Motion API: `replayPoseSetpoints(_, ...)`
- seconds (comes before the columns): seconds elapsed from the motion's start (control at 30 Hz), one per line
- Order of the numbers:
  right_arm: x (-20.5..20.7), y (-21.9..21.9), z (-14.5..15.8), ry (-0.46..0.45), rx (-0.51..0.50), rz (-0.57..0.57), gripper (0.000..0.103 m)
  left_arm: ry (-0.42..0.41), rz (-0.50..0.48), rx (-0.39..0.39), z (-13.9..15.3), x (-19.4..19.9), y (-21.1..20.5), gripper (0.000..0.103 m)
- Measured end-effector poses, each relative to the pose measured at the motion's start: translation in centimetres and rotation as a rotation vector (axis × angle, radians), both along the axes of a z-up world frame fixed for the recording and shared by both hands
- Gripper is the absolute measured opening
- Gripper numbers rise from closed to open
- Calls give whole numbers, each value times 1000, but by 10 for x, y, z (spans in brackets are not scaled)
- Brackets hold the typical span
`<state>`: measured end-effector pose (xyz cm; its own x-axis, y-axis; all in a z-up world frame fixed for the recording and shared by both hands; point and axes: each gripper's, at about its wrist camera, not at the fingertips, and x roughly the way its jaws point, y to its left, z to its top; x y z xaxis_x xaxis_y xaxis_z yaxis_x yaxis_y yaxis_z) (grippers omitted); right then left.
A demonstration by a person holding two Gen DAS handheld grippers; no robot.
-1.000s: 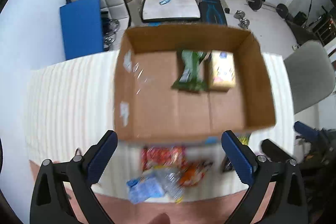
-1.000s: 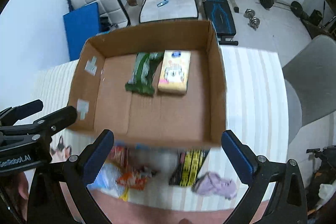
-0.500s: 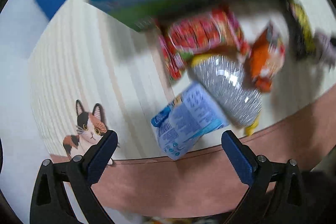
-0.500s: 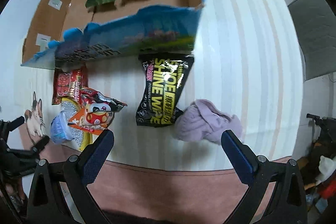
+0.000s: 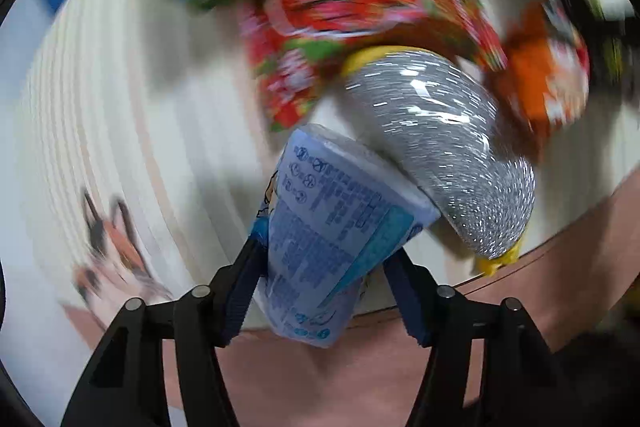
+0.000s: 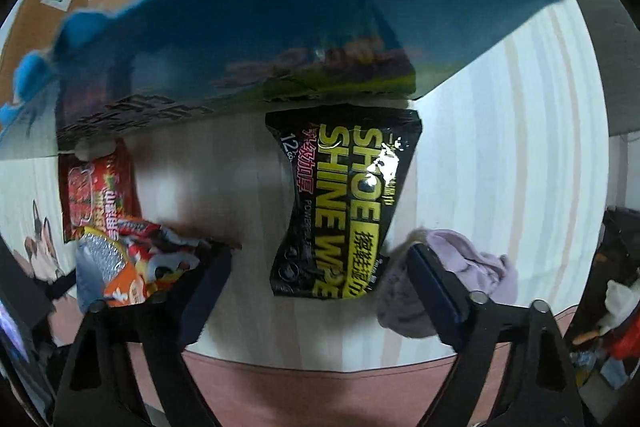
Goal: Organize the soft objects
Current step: 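Grasp the blue wet-wipe pack with the left gripper while the right grasps the SHOE SHINE WIPE pack, then carry both packs over the box, lower them in and open both grippers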
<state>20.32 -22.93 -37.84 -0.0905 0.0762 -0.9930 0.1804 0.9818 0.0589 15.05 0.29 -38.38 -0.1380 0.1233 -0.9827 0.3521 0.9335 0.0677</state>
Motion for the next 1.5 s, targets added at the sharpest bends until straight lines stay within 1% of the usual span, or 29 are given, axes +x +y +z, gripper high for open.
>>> replayPoseSetpoints(0.13,1,6,-12,16,-14,0,70,102,398,-164,2,-2,50,57)
replayPoseSetpoints(0.2,1,10,-16,16,-25,3,63,141,532,-221,-1,-9,68,57)
replayPoseSetpoints(0.27,-2,11,-17,10,-24,9,60,163,592,-255,-5,-15,78,57)
replayPoseSetpoints(0.3,-3,12,-17,7,-28,19,57,169,610,-262,-6,-18,82,57)
replayPoseSetpoints(0.37,-11,15,-17,21,-20,44,54,165,586,-254,-7,-21,81,57)
replayPoseSetpoints(0.43,-21,21,-19,51,0,81,51,150,521,-217,-10,-19,77,57)
replayPoseSetpoints(0.53,-39,30,-23,110,25,141,50,128,429,-171,-6,-20,59,57)
replayPoseSetpoints(0.6,-54,32,-25,141,65,148,51,127,390,-151,-9,-19,53,58)
replayPoseSetpoints(0.67,-61,30,-25,136,82,120,54,128,383,-156,-13,-15,47,59)
replayPoseSetpoints(0.73,-62,24,-24,110,72,86,63,134,387,-157,-13,-3,43,61)
replayPoseSetpoints(0.8,-62,23,-27,95,57,53,63,131,393,-150,-13,2,38,63)
replayPoseSetpoints(0.87,-60,16,-34,101,58,39,63,120,391,-143,-17,5,38,64)
replayPoseSetpoints(0.93,-59,19,-42,104,49,31,64,102,389,-138,-20,8,40,64)
replayPoseSetpoints(1.0,-62,24,-44,83,14,44,61,81,389,-138,-17,0,29,59)
replayPoseSetpoints(1.03,-65,25,-44,77,2,47,55,72,386,-137,-16,-1,20,57)
replayPoseSetpoints(1.1,-71,33,-45,64,-18,58,46,56,392,-137,-7,-10,12,47)
replayPoseSetpoints(1.2,-79,43,-44,59,-8,66,42,33,403,-140,4,-18,9,41)
replayPoseSetpoints(1.33,-89,34,-28,41,32,67,41,0,430,-181,33,-33,7,39)
replayPoseSetpoints(1.4,-96,25,-13,19,69,63,41,-13,441,-213,51,-41,5,39)
replayPoseSetpoints(1.47,-100,16,3,-1,100,59,41,-26,448,-274,78,-47,2,39)
replayPoseSetpoints(1.5,-100,11,13,-12,117,59,41,-44,445,-306,96,-48,-2,39)
